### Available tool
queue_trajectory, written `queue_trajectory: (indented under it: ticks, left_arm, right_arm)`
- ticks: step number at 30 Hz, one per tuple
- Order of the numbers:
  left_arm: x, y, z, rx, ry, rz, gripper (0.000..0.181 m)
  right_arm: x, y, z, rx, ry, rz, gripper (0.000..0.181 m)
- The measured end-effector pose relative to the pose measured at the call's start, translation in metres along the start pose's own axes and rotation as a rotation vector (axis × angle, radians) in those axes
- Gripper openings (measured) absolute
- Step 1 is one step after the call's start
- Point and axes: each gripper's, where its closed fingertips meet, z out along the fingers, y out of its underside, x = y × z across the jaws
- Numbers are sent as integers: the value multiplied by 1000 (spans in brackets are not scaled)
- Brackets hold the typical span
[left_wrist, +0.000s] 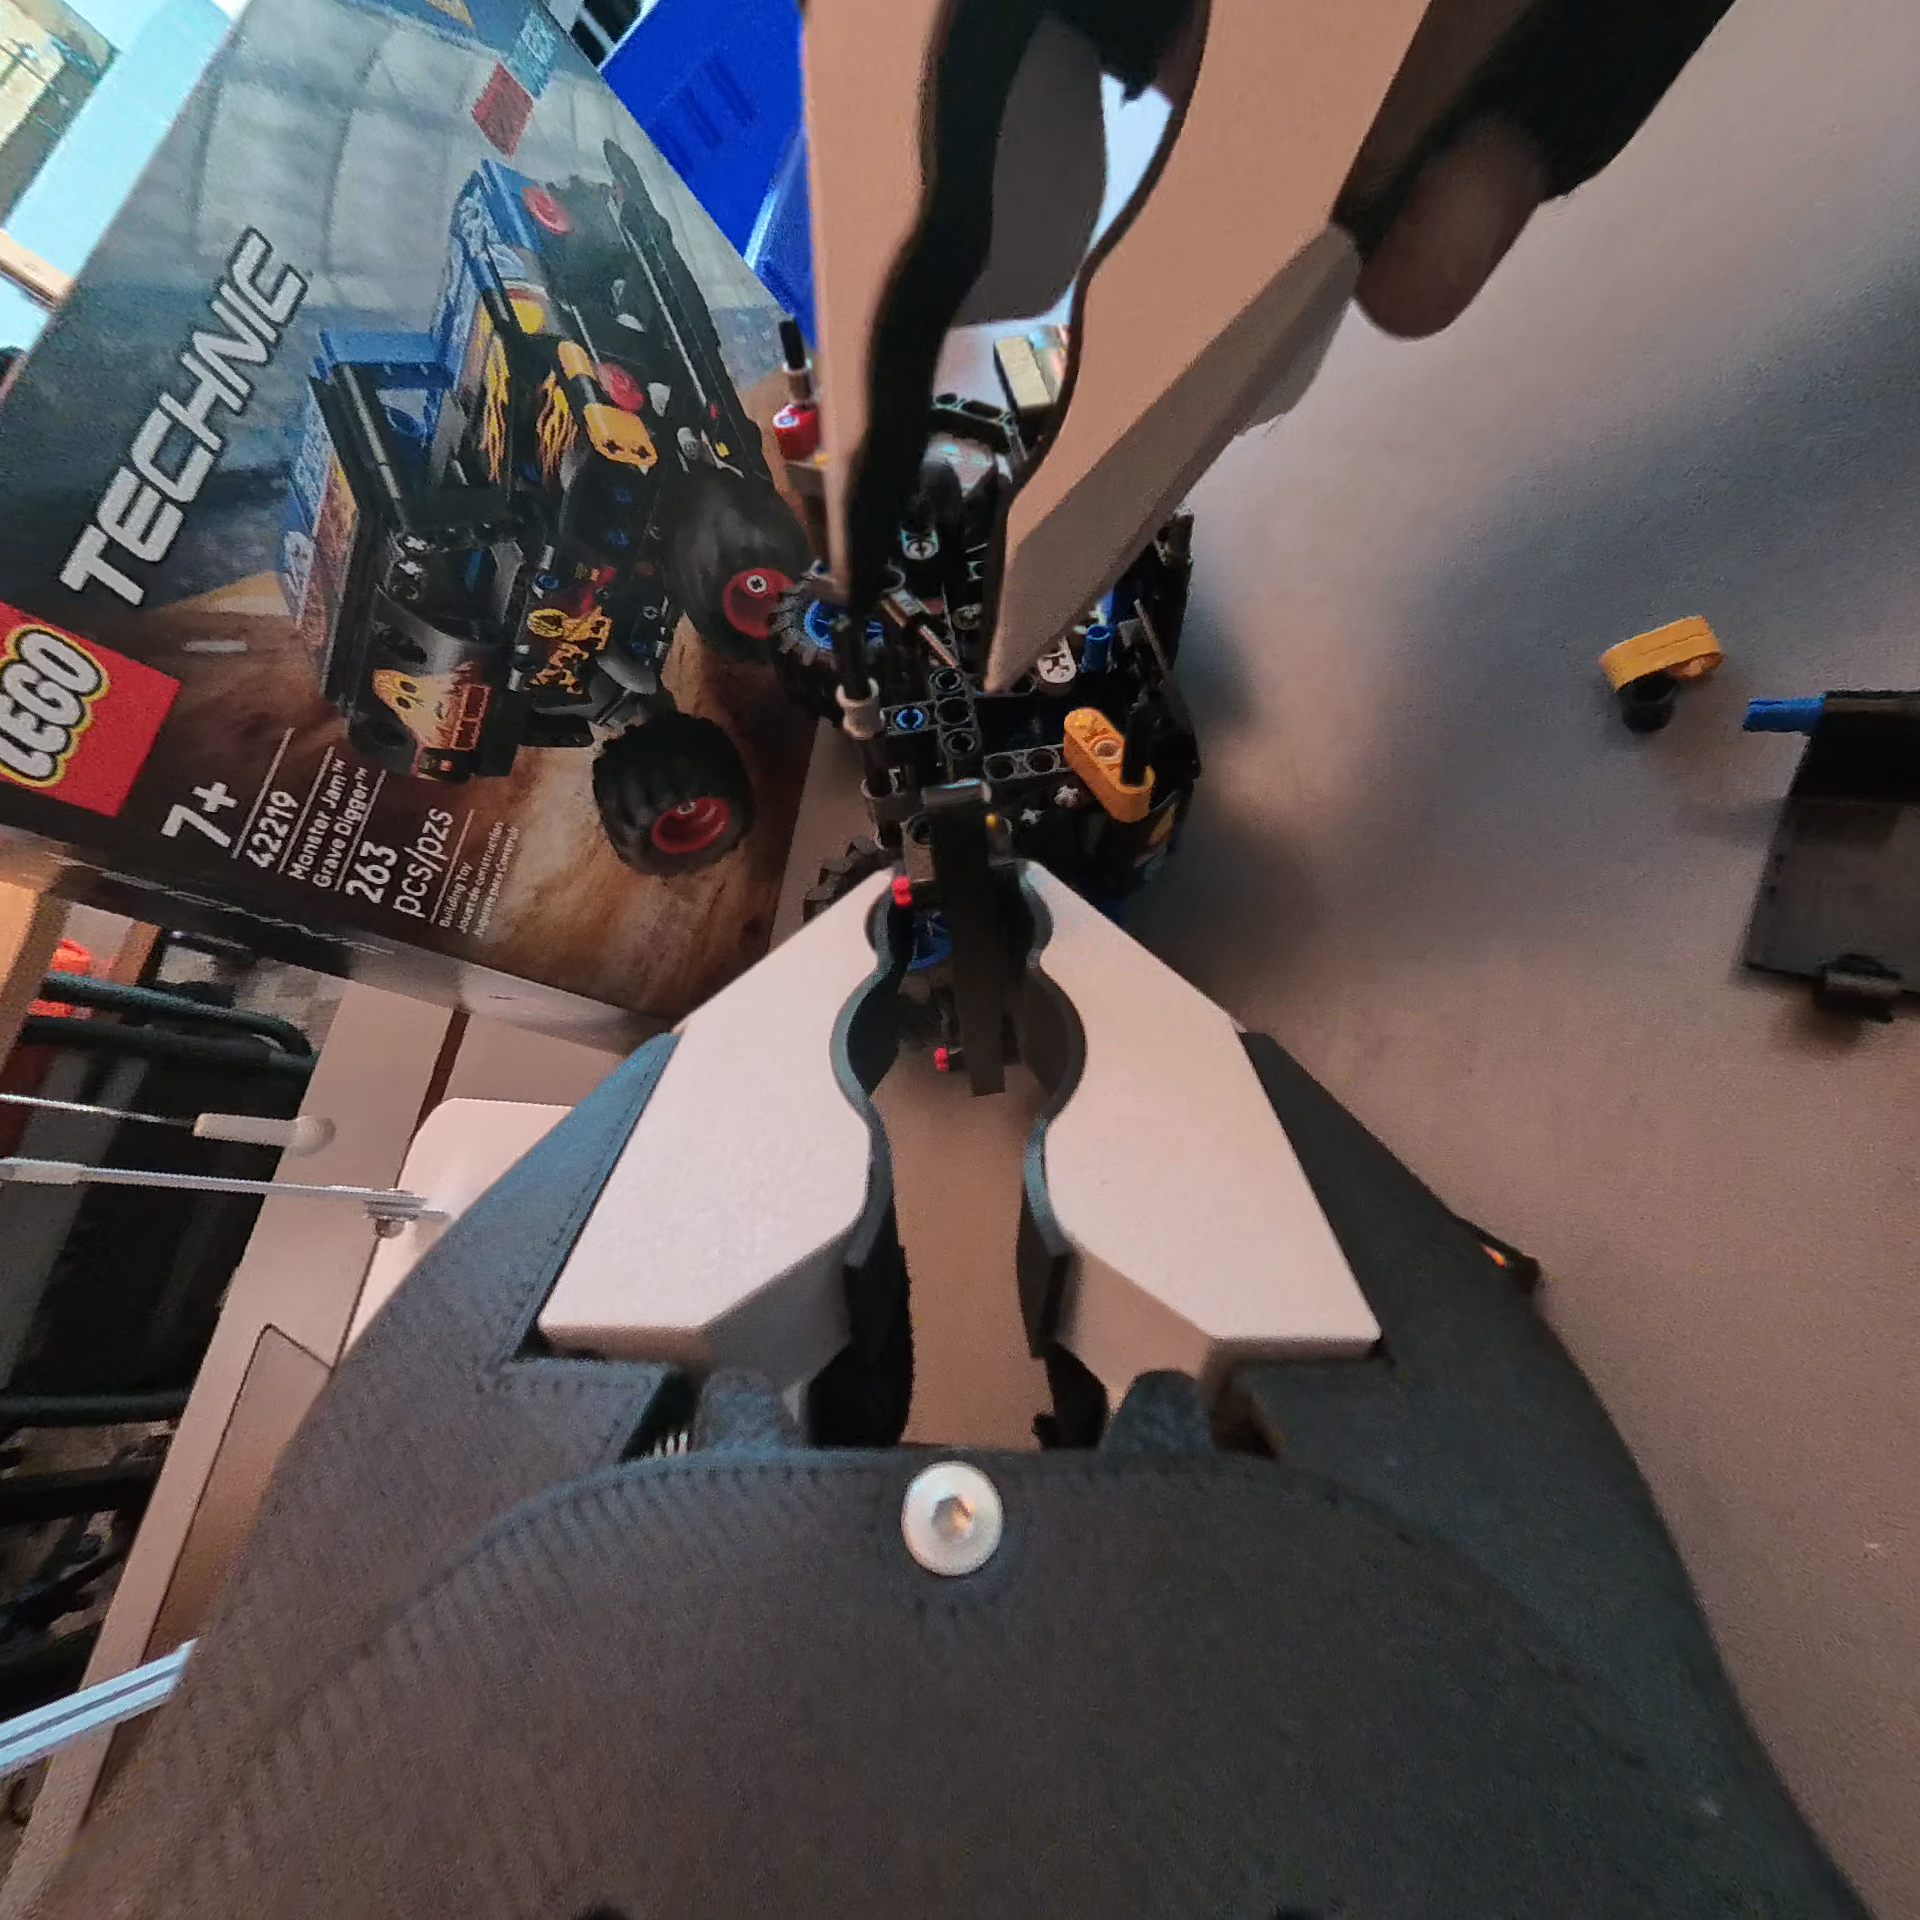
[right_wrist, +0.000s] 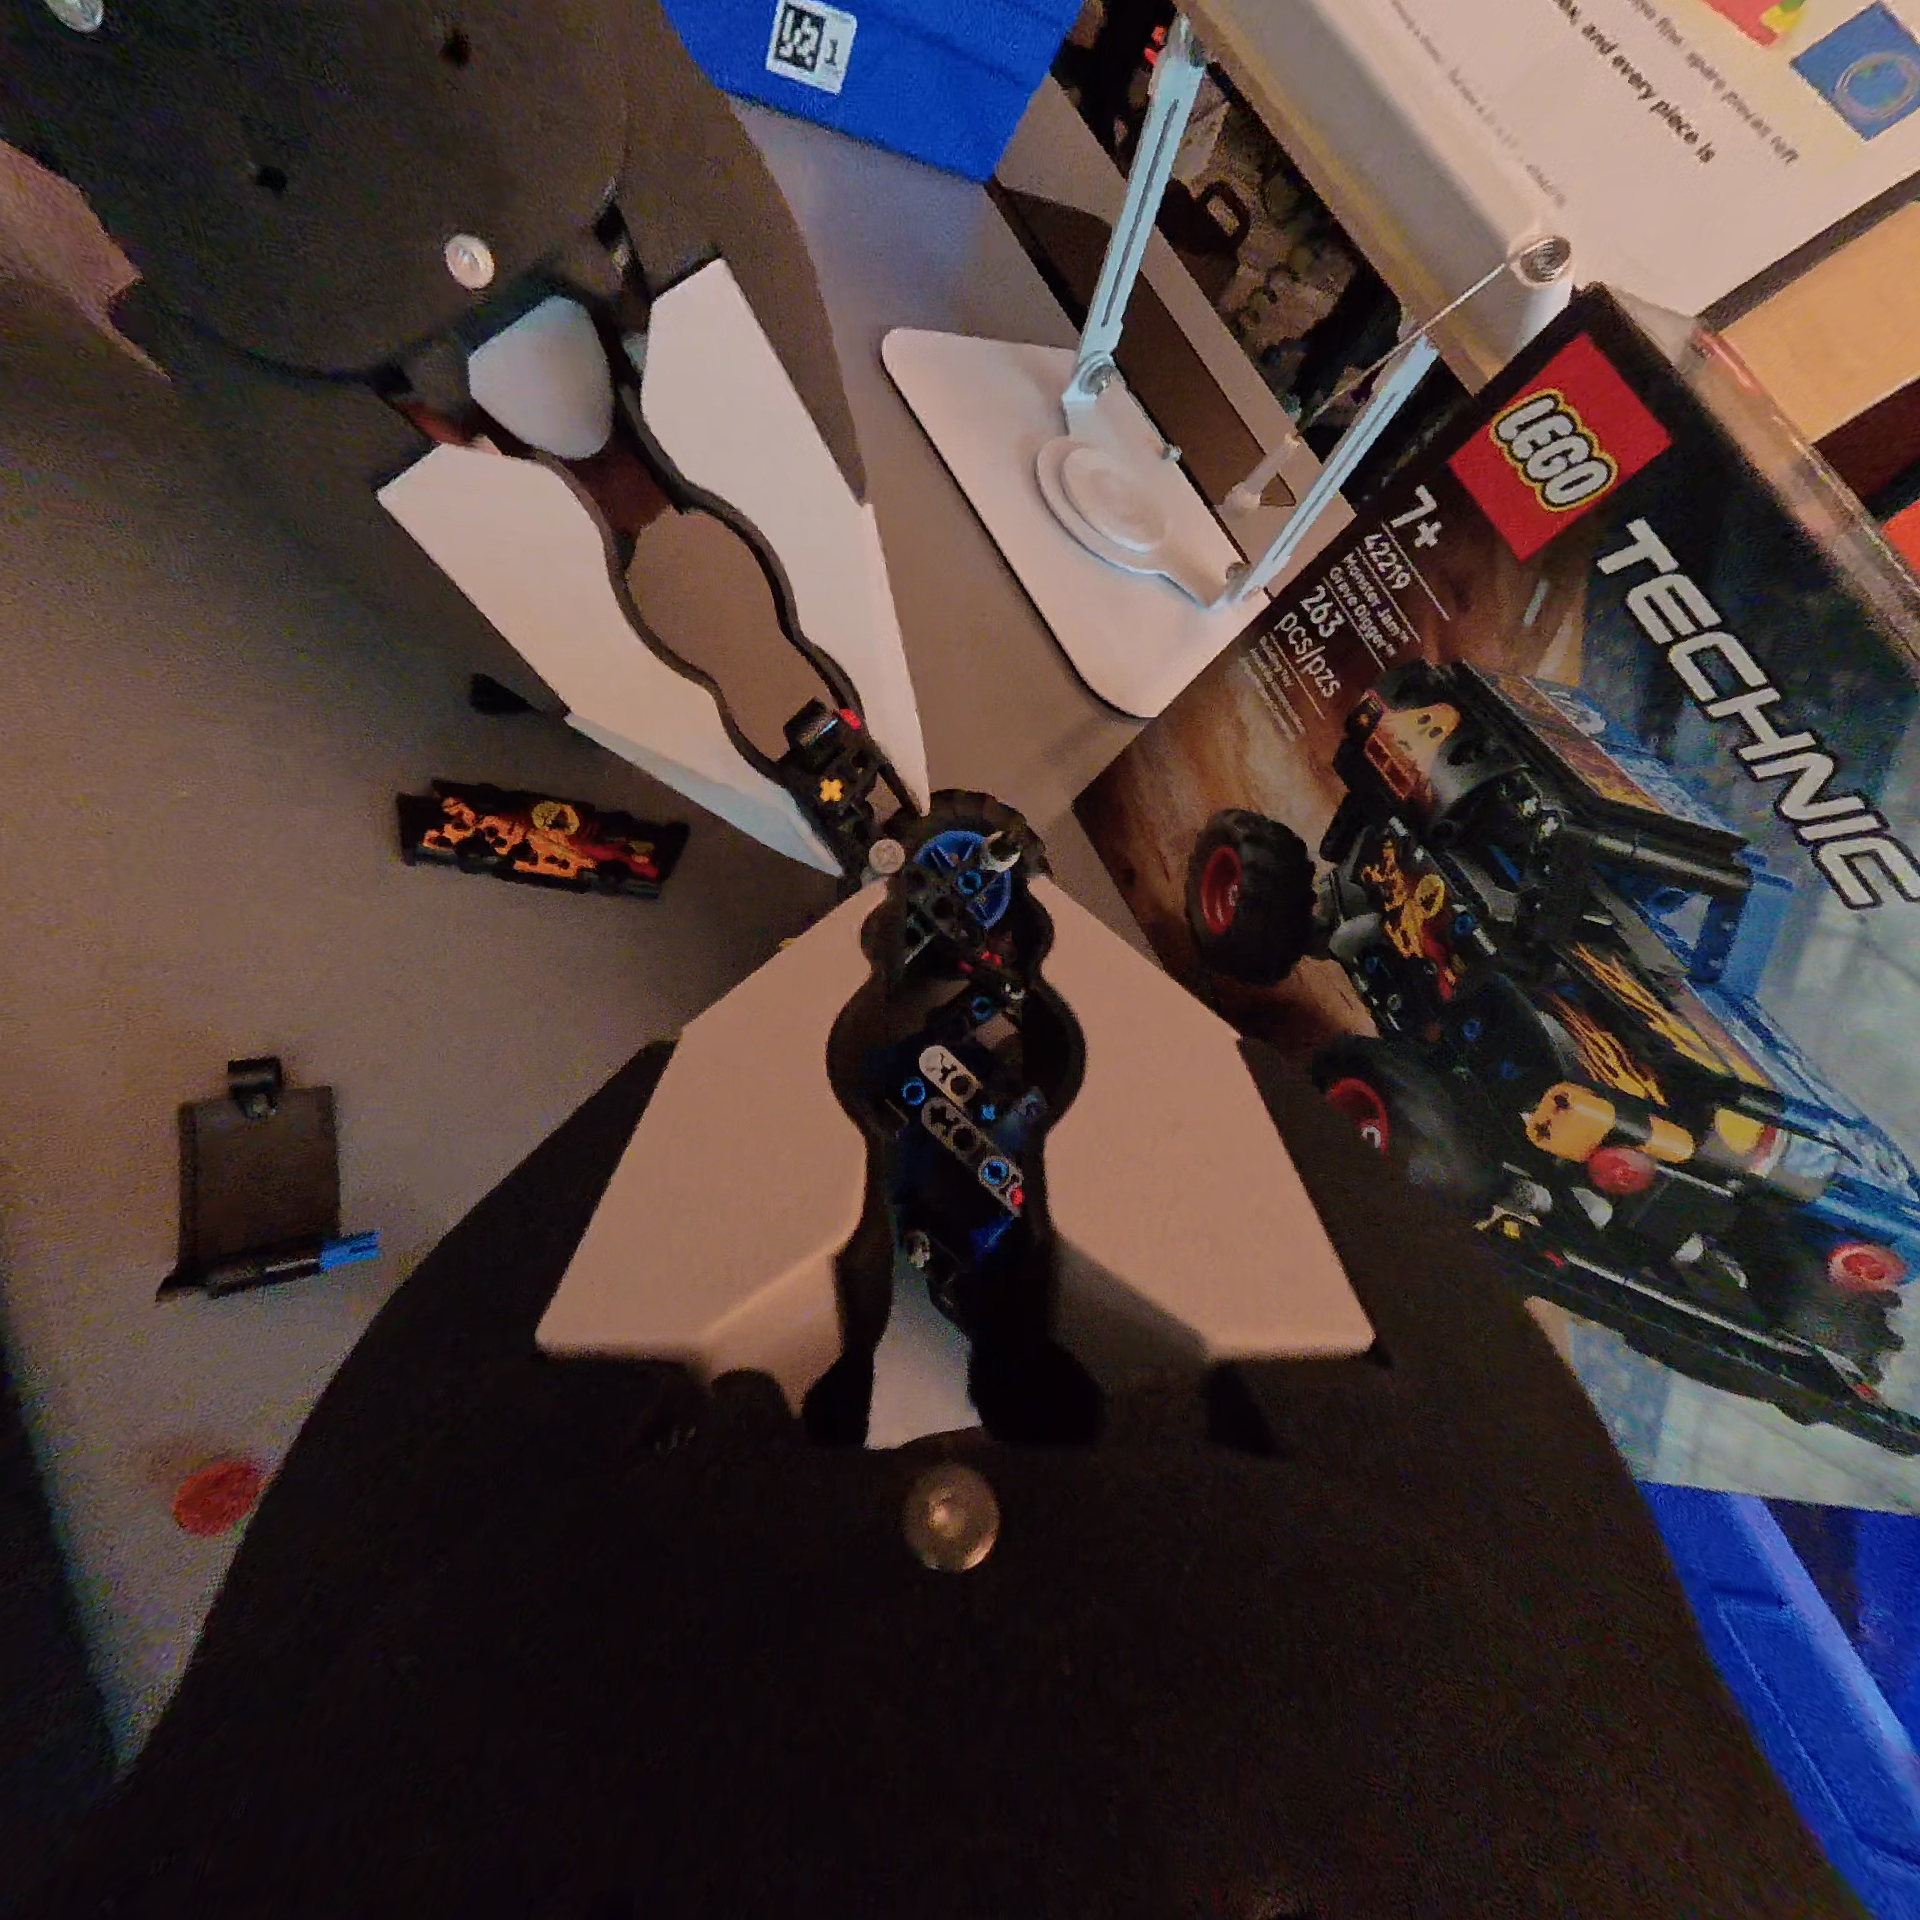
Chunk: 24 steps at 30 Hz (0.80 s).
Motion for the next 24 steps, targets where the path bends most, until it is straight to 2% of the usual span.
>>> queue_trajectory:
  ticks: [1,2,9,24]
  left_arm:
    - [0,-1,-1,5,1,-4,16]
    - [3,-2,-1,7,13,-6,16]
    - [8,-3,2,-22,-10,59,14]
    - [8,1,1,-114,-79,77,11]
  right_arm:
    - [-5,-1,-1,7,-19,-17,4]
    - [-9,-4,-1,28,-38,-16,0]
    - [-19,3,22,-23,-83,-38,0]
    - [-22,6,29,-4,-67,20,0]
